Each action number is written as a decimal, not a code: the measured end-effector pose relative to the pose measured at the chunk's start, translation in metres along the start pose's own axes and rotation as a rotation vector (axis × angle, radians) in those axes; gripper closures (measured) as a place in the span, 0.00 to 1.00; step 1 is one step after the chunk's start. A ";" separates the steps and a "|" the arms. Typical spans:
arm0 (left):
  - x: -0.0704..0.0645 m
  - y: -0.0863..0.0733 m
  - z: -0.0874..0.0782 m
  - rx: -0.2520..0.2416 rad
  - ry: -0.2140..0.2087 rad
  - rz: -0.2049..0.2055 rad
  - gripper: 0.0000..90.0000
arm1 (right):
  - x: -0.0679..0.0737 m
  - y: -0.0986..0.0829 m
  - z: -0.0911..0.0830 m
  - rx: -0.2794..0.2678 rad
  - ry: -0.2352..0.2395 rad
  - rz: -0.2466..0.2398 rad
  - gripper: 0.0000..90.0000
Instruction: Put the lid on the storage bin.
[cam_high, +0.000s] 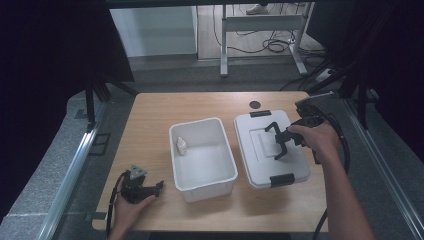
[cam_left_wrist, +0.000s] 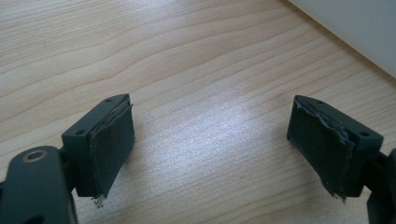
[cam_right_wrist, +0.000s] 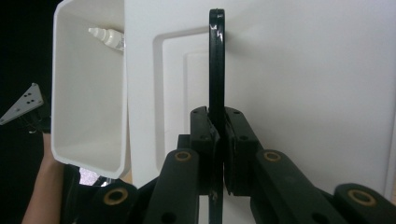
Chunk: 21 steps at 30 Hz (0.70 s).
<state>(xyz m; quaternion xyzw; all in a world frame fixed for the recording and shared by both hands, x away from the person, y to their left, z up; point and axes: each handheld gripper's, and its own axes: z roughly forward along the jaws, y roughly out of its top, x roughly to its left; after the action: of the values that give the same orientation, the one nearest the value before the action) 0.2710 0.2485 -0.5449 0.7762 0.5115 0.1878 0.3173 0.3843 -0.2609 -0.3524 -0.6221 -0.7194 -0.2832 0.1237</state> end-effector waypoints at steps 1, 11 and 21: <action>0.000 0.000 0.000 0.000 0.000 0.000 0.16 | 0.000 0.000 0.000 0.000 0.000 0.000 0.93; 0.000 0.000 0.000 0.000 0.000 0.000 0.16 | 0.013 0.003 -0.008 -0.020 0.027 -0.013 0.93; 0.000 0.000 0.000 0.000 0.000 0.000 0.16 | 0.024 0.005 -0.011 -0.020 0.033 -0.024 0.93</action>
<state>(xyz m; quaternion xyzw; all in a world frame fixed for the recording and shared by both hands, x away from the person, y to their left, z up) 0.2710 0.2485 -0.5449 0.7762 0.5114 0.1878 0.3174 0.3823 -0.2470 -0.3293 -0.6099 -0.7217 -0.3022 0.1257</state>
